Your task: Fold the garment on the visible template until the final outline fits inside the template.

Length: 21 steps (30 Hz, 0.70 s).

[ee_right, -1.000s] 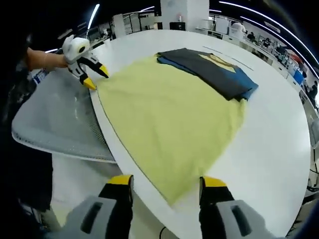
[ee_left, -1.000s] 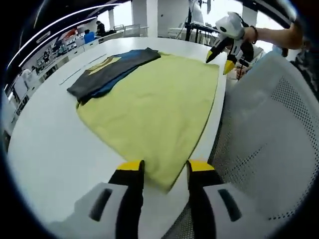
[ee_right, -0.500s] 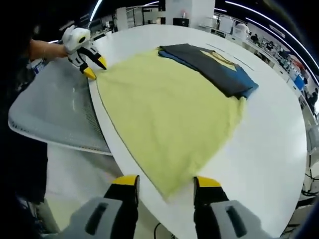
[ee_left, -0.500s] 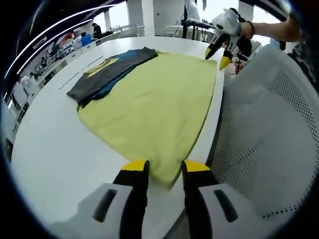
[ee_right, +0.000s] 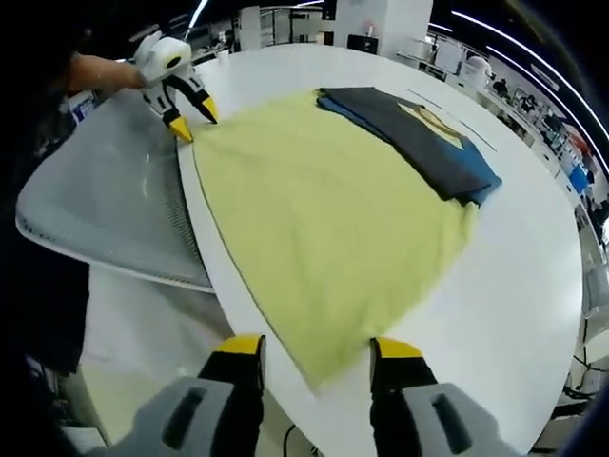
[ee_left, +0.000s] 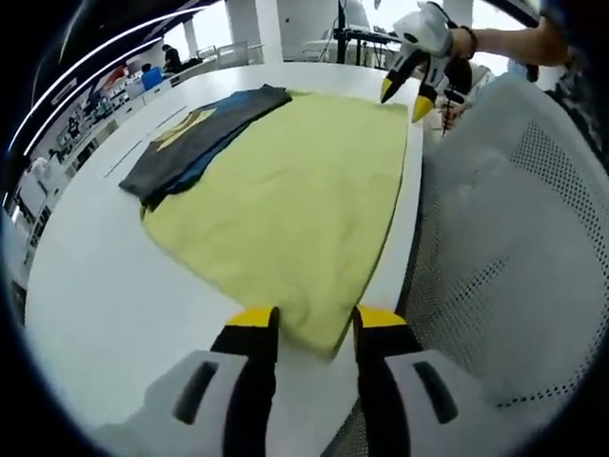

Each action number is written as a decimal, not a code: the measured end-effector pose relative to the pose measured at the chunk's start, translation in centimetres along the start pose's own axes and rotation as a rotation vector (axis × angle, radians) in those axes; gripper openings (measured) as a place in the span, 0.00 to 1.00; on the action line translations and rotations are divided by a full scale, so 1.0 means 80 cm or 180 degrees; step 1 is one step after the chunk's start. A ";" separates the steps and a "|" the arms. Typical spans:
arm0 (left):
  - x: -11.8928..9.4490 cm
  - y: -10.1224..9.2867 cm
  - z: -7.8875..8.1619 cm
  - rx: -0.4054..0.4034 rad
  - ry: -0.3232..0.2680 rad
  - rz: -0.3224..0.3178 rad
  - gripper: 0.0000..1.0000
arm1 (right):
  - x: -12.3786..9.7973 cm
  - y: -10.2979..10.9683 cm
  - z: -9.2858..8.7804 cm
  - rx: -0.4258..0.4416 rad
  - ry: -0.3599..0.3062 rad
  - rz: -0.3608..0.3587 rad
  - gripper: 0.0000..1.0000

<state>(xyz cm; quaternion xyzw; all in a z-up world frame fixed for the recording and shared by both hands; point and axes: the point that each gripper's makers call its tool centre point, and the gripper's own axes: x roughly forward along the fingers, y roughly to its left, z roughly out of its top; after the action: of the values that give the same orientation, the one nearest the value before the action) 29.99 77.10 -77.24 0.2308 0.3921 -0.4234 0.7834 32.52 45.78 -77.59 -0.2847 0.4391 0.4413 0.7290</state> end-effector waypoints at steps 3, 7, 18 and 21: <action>0.000 0.000 0.000 -0.0010 0.0009 0.0005 0.30 | 0.001 -0.002 0.002 0.0009 -0.0038 -0.0013 0.38; 0.000 0.005 0.000 -0.0066 -0.0003 0.0044 0.27 | 0.002 -0.003 0.004 0.0051 -0.0081 0.0003 0.34; 0.002 0.020 0.002 -0.0071 0.0010 0.0143 0.07 | 0.003 -0.005 0.008 0.0066 -0.0076 0.0011 0.20; 0.002 0.021 0.002 -0.0030 0.0019 0.0160 0.05 | 0.003 -0.008 0.010 0.0098 -0.0075 -0.0020 0.12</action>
<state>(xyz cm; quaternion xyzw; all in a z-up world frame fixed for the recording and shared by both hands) 31.51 77.84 -77.25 0.2381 0.3905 -0.4009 0.7937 33.44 46.21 -77.46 -0.2696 0.4362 0.4355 0.7398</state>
